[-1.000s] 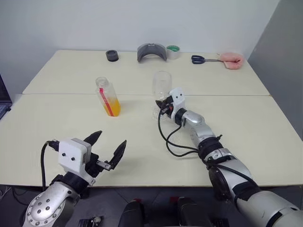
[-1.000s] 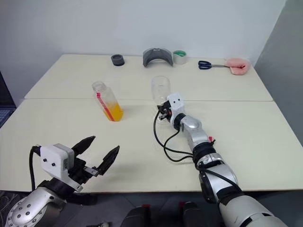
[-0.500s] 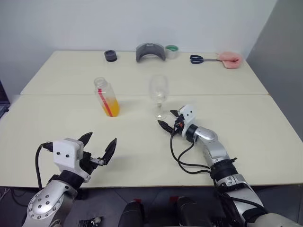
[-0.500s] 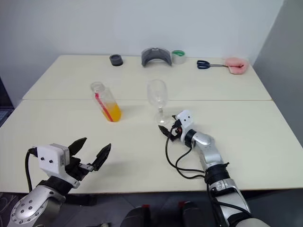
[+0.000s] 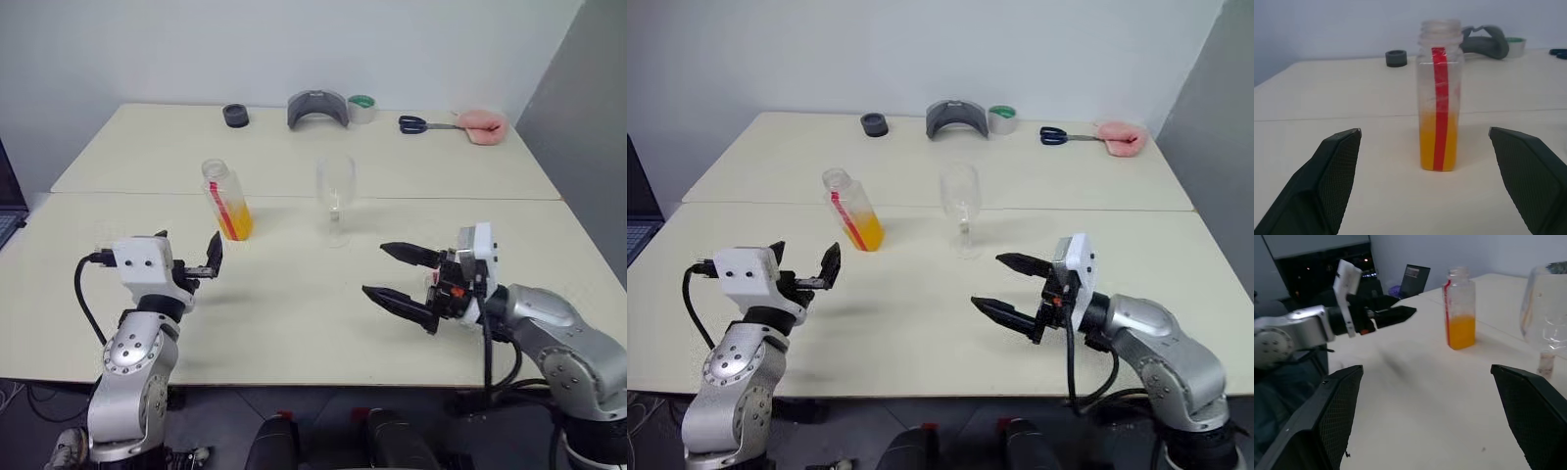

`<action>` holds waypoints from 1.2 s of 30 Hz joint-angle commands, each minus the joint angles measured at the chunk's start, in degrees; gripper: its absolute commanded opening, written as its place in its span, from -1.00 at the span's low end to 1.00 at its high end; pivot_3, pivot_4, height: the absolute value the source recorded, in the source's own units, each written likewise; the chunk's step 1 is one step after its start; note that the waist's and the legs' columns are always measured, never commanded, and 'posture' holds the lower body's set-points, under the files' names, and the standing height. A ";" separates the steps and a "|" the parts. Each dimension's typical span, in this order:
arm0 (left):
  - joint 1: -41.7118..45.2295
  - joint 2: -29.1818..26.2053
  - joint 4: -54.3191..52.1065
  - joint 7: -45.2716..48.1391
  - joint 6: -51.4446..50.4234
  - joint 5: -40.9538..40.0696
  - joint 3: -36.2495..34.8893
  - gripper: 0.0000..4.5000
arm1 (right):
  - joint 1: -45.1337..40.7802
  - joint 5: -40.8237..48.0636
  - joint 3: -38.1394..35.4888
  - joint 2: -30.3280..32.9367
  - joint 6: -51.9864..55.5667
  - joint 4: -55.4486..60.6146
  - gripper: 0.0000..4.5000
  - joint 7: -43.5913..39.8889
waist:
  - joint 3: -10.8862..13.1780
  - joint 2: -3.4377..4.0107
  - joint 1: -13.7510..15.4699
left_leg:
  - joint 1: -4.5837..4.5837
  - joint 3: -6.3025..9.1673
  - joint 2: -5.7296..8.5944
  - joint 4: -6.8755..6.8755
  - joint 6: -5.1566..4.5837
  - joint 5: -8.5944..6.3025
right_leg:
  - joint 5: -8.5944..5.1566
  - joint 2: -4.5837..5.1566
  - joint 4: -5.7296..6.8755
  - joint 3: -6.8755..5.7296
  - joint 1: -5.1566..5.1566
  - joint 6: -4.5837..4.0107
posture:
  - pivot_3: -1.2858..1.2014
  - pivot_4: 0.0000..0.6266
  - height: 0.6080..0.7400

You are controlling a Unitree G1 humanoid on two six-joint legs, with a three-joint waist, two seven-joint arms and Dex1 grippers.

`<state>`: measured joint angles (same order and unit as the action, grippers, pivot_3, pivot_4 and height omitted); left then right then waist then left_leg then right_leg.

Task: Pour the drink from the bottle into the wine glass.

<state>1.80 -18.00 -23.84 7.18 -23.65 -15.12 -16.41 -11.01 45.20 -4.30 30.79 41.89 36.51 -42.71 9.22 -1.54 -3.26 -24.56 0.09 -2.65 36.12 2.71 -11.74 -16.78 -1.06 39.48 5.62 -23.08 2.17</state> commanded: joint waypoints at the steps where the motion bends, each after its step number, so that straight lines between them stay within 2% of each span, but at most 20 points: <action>1: 3.62 -1.66 3.85 1.12 3.42 2.45 1.12 1.00 | -2.25 5.30 -1.97 -0.09 1.82 2.38 0.98 2.99 | 0.01 -0.02 0.04 | 0.00 0.01 0.00 0.00 0.00 0.00 | 0.00 0.00 0.00 -0.01 0.00 0.00 | 0.03 -0.52 1.00; 10: 14.00 -2.19 14.94 4.42 6.60 2.83 3.03 1.00 | -2.78 7.67 -1.30 -1.18 2.02 3.35 0.98 8.89 | 0.00 -0.07 0.31 | -0.12 0.04 0.02 0.00 0.00 0.00 | 0.06 0.02 -0.08 -0.05 -0.02 -0.03 | 0.03 -0.52 1.00; 26: 21.04 -3.28 24.97 8.12 9.70 3.17 3.39 1.00 | -3.17 12.38 -1.97 0.57 2.29 5.15 0.98 14.24 | 0.01 -0.09 0.37 | -0.13 0.03 0.03 0.01 0.00 0.00 | 0.06 0.04 -0.08 -0.05 -0.02 -0.01 | 0.03 -0.52 1.00; 36: 28.15 -3.04 39.51 10.27 17.78 5.22 5.22 1.00 | -4.24 15.37 -2.62 1.56 2.42 5.54 0.98 16.38 | 0.02 -0.12 0.58 | -0.15 0.06 0.04 0.01 0.00 0.00 | 0.07 0.04 -0.10 -0.08 -0.02 -0.02 | 0.03 -0.52 1.00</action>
<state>27.73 -20.81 14.84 17.15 -8.57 -10.56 -11.45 -14.53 59.28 -5.61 31.71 44.72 39.83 -26.87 9.24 -1.66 -2.69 -24.72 0.15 -2.61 36.13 2.71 -11.74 -16.70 -1.02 39.38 5.54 -23.11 2.15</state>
